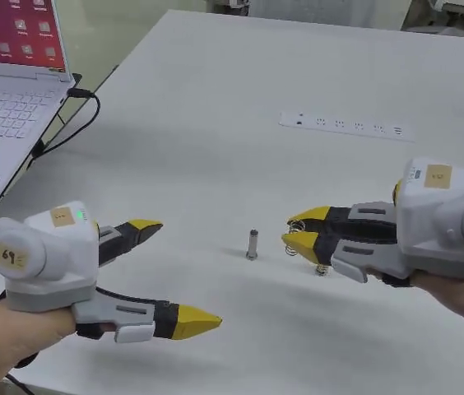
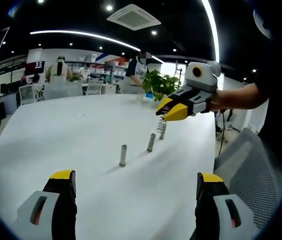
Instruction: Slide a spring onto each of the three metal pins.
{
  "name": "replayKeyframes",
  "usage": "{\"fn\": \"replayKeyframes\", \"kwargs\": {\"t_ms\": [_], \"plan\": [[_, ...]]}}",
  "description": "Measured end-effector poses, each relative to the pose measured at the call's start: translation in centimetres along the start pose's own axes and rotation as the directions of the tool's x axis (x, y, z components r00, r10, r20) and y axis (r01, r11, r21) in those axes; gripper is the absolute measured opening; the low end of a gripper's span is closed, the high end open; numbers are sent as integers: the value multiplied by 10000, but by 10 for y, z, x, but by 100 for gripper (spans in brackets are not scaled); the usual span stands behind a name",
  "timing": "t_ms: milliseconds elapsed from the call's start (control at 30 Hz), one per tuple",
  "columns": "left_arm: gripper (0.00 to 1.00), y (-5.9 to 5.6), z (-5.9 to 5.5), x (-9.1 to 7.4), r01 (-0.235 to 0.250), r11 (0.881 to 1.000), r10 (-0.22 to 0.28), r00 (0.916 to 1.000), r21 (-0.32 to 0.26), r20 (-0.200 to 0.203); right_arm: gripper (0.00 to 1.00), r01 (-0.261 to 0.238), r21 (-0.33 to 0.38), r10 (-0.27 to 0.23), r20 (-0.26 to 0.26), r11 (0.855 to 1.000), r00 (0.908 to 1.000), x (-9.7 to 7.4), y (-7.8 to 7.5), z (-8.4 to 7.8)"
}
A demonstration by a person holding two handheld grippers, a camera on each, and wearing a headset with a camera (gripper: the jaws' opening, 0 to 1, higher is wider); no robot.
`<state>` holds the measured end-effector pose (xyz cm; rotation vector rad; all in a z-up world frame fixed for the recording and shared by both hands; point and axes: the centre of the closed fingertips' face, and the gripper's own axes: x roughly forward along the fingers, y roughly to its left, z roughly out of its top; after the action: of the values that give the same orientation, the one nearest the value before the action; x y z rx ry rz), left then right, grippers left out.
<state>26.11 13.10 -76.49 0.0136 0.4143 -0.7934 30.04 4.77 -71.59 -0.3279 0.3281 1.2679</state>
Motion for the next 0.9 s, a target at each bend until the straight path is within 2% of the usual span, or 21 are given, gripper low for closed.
{"fn": "replayKeyframes", "kwargs": {"t_ms": [167, 267, 600, 700, 900], "plan": [[98, -1, -1, -1, -56, 10000, 56, 10000, 24, 28, 8, 218, 639, -231, 207, 9977, 9995, 6, -12, 7], [98, -1, -1, -2, -82, 10000, 82, 10000, 3, 45, 8, 184, 961, -219, 355, 9952, 9991, 9, -16, 11], [98, 0, -1, -3, -166, 9999, 166, 9998, -3, 52, 8, 202, 1161, -234, 262, 9930, 9994, 23, -23, 9], [98, 0, -2, -3, -148, 9999, 148, 9999, -7, 23, 8, 205, 1463, -251, 292, 9890, 9993, 29, -27, 10], [98, -1, -1, -2, -155, 9999, 155, 9999, -13, 64, 8, 290, 1575, -305, 72, 9871, 9995, 41, -31, 4]]}}
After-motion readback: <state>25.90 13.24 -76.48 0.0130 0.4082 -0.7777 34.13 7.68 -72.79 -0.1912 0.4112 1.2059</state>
